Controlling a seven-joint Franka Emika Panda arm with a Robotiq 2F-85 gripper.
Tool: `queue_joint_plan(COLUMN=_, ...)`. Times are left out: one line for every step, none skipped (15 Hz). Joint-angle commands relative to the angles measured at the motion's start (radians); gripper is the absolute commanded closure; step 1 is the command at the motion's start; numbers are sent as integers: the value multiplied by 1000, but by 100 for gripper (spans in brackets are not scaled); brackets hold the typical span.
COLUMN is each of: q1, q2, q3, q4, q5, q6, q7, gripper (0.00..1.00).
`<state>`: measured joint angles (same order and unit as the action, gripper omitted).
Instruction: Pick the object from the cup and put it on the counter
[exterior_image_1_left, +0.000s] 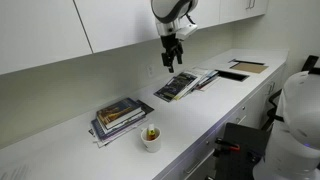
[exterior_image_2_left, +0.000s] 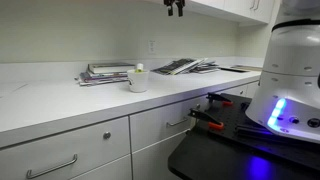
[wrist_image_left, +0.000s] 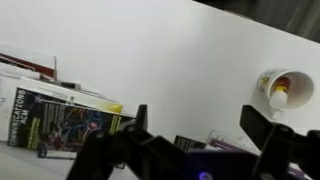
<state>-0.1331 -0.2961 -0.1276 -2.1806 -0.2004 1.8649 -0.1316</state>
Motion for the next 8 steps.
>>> queue_joint_plan(q1=5, q2=0, q3=-5, q4=3, q5=-1, q6=-3, q7=1, gripper=0)
queue_joint_plan(q1=5, q2=0, q3=-5, q4=3, q5=-1, q6=-3, q7=1, gripper=0)
queue_joint_plan(q1=5, q2=0, q3=-5, q4=3, q5=-1, q6=-3, q7=1, gripper=0)
queue_joint_plan(q1=5, q2=0, q3=-5, q4=3, q5=-1, q6=-3, q7=1, gripper=0)
queue_joint_plan(q1=5, q2=0, q3=-5, q4=3, q5=-1, q6=-3, q7=1, gripper=0)
queue_joint_plan(q1=11, q2=2, q3=-4, q4=-1, q5=11, q6=9, q7=-7, gripper=0)
queue_joint_plan(q1=26, q2=4, q3=-6, q4=-12, q5=49, q6=30, q7=-28, gripper=0)
queue_joint_plan(q1=36, q2=10, q3=-3, q4=-21, q5=78, q6=47, q7=-19, gripper=0)
